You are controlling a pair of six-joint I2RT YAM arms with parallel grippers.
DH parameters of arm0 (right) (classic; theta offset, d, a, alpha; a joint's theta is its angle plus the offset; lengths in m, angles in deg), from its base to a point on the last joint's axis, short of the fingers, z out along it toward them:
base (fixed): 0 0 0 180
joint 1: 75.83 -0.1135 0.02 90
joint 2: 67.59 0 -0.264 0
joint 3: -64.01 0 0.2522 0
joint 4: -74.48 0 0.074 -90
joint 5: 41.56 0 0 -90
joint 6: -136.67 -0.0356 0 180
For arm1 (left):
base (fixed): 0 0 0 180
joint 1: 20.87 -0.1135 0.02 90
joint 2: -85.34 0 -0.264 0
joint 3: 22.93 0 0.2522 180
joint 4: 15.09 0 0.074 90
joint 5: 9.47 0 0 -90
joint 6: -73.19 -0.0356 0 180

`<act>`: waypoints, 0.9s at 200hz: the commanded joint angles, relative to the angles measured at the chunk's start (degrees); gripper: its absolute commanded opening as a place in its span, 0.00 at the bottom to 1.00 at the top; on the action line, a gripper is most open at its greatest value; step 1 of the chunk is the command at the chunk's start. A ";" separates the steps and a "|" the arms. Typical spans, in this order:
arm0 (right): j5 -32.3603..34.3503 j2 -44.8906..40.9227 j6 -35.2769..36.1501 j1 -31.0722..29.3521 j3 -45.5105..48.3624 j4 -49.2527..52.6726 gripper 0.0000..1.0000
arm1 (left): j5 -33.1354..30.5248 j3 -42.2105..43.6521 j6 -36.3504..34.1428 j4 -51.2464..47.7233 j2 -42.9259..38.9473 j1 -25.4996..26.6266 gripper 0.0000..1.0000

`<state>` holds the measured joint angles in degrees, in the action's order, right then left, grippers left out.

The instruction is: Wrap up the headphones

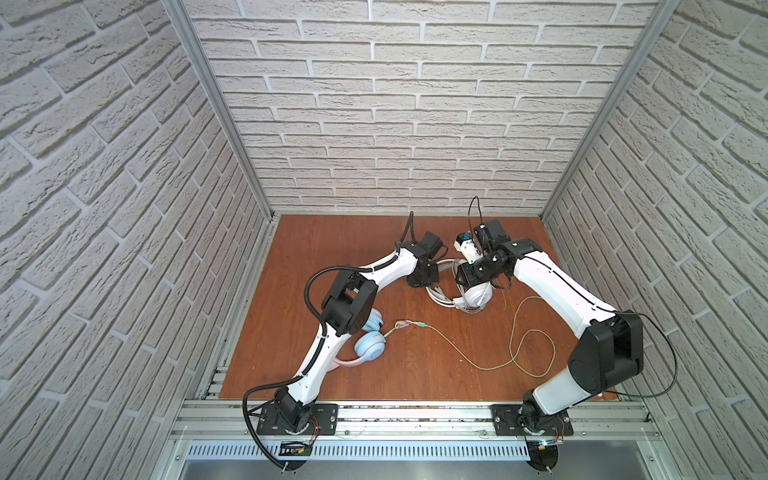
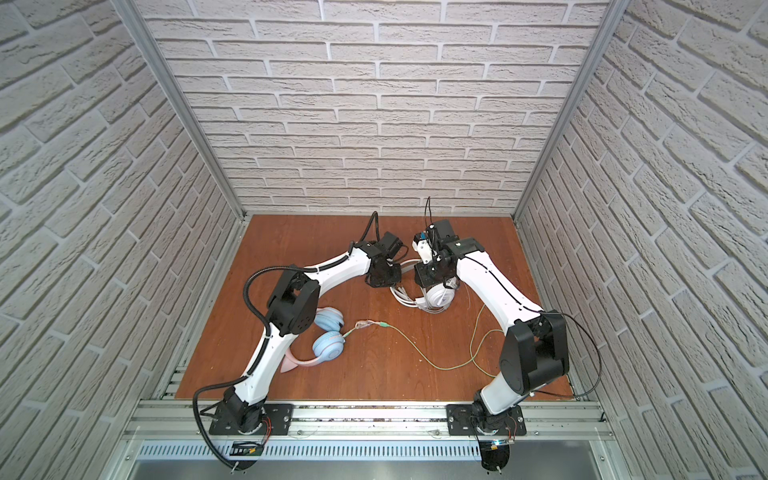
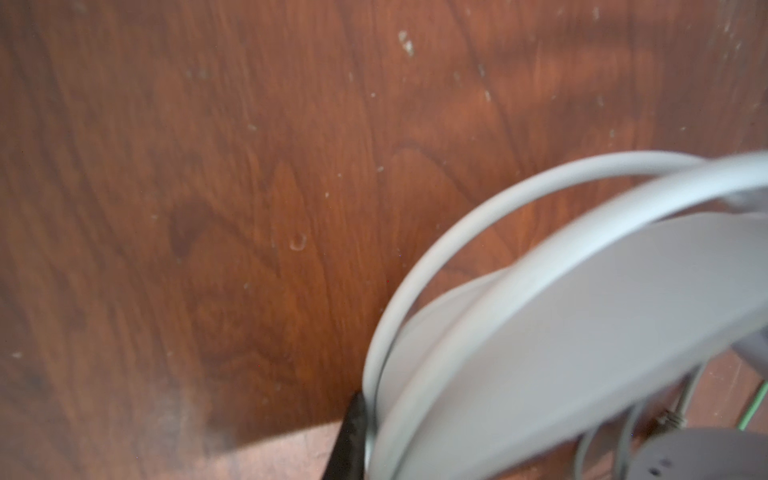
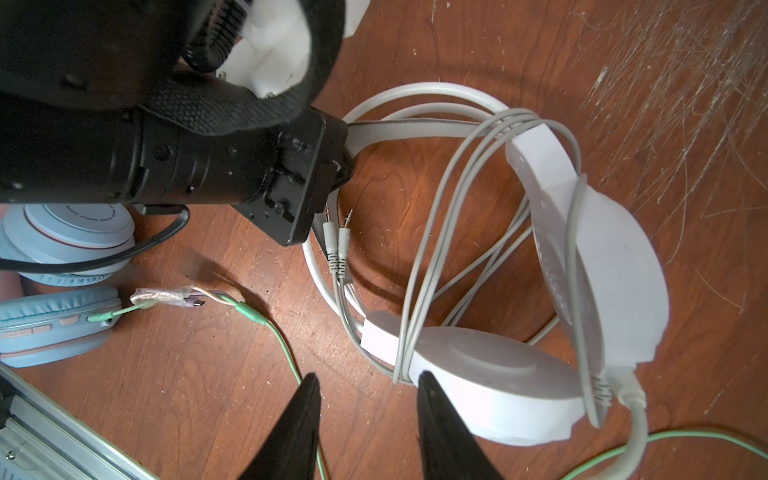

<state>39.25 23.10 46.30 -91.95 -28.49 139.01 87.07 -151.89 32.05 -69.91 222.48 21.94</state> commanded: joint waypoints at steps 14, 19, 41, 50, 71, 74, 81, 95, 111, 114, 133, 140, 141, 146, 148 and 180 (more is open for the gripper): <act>0.23 -1.66 0.71 0.12 -0.01 -0.75 0.41 | -0.49 -2.87 0.27 -5.19 2.29 0.64 0.27; 0.23 -1.71 0.71 0.13 -0.01 -0.87 0.41 | -0.72 -3.07 0.25 -5.42 2.28 0.69 0.27; 0.25 -1.84 0.70 0.18 -0.05 -1.02 0.41 | -1.68 -3.32 0.35 -6.18 2.03 0.50 0.30; -0.01 -1.84 0.72 0.13 -0.13 -1.14 0.41 | -2.01 -3.28 0.34 -6.43 1.86 0.35 0.31; 0.07 -1.86 0.71 0.12 -0.36 -1.36 0.41 | -2.79 -3.33 0.36 -7.02 1.40 0.10 0.36; 0.12 -1.88 0.71 0.12 -0.36 -1.37 0.41 | -2.85 -3.29 0.31 -7.09 1.31 0.14 0.38; 0.10 -1.84 0.63 0.12 -0.44 -1.46 0.41 | -2.98 -3.28 0.44 -7.11 1.13 0.13 0.40; 0.05 -1.71 0.62 0.13 -0.54 -1.37 0.41 | -3.30 -3.27 0.59 -6.95 0.77 0.09 0.45; -0.12 -1.75 0.45 0.14 -0.54 -1.46 0.41 | -3.38 -3.37 0.93 -6.76 0.60 0.08 0.51; -0.13 -1.82 0.40 0.13 -0.54 -1.46 0.41 | -3.40 -3.43 0.97 -6.75 0.60 0.04 0.52; -0.14 -2.06 0.36 0.18 -0.28 -1.63 0.41 | -3.49 -3.70 1.32 -6.50 0.51 0.00 0.57; -0.18 -2.17 0.36 0.12 -0.19 -1.68 0.41 | -3.61 -3.93 1.39 -6.58 0.56 0.00 0.59; -0.15 -2.18 0.36 0.12 -0.19 -1.66 0.41 | -3.63 -3.96 1.40 -6.58 0.57 0.00 0.59; -0.18 -2.19 0.36 0.12 -0.13 -1.63 0.41 | -3.69 -4.18 1.40 -6.66 0.53 0.00 0.60; -0.12 -2.19 0.36 0.12 -0.15 -1.63 0.41 | -3.72 -4.21 1.41 -6.66 0.53 0.00 0.60; -0.17 -2.36 0.39 0.12 -0.14 -1.63 0.41 | -3.82 -5.11 1.58 -6.67 0.14 0.05 0.65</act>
<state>39.38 23.08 46.48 -91.95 -28.49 138.59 84.89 -155.40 33.03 -74.63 223.18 22.27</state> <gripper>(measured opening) 0.407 0.641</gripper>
